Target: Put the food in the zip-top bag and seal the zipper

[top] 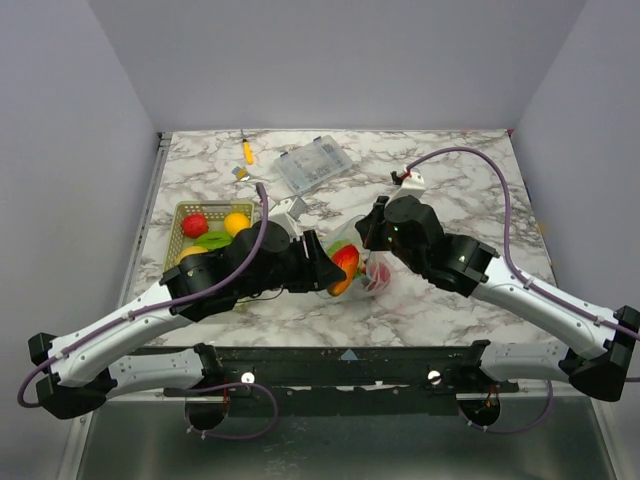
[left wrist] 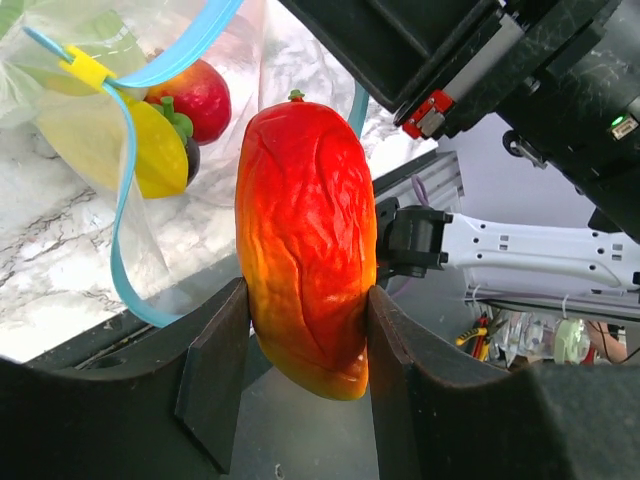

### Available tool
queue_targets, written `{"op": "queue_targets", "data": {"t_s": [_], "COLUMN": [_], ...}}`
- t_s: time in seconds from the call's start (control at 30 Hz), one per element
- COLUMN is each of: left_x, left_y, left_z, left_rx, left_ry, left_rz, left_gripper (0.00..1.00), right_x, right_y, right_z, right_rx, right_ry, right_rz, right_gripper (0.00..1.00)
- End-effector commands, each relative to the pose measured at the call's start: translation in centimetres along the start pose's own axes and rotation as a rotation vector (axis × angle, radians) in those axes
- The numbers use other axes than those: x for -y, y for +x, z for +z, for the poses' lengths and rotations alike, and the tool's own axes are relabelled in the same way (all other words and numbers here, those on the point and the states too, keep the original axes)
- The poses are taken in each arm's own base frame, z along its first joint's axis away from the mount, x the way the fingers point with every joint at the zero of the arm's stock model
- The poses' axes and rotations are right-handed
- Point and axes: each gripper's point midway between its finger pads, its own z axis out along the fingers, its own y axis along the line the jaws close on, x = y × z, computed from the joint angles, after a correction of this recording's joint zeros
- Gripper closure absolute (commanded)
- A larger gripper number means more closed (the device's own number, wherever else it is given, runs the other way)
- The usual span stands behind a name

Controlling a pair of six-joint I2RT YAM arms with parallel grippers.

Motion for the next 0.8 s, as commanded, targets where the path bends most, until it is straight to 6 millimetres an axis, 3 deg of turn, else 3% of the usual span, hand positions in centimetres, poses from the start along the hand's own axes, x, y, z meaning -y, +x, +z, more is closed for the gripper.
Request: {"op": "queue_targets", "data": {"t_s": [0.0, 0.23, 0.3, 0.57, 0.67, 0.7, 0.77], "left_x": [0.2, -1.7, -1.5, 0.2, -0.1, -0.3, -0.8], "left_y": [-1.1, -1.1, -1.2, -0.9, -1.3, -1.4, -1.8], "left_z": [0.2, 2.3, 2.9, 5.5, 5.4, 5.1, 4.7], "left_rx": [0.018, -0.062, -0.079, -0.15, -0.148, -0.147, -0.141], "left_ry": [-0.047, -0.101, -0.074, 0.039, 0.036, 0.038, 0.039], "left_rz": [0.02, 0.02, 0.047, 0.02, 0.015, 0.013, 0.002], "left_gripper": [1.0, 0.99, 0.84, 0.56, 0.41, 0.31, 0.27], "right_x": [-0.5, -0.3, -0.3, -0.9, -0.9, -0.8, -0.8], "right_y": [-1.4, -1.5, -1.5, -1.5, -1.6, -1.6, -1.7], "right_z": [-0.5, -0.9, -0.9, -0.7, -0.7, -0.7, -0.7], "right_rx": [0.049, 0.054, 0.053, 0.046, 0.047, 0.047, 0.049], "right_ry": [-0.029, -0.034, -0.036, -0.048, -0.048, -0.047, -0.047], "right_rz": [0.047, 0.052, 0.052, 0.046, 0.047, 0.045, 0.042], "right_gripper": [0.99, 0.99, 0.99, 0.99, 0.99, 0.99, 0.99]}}
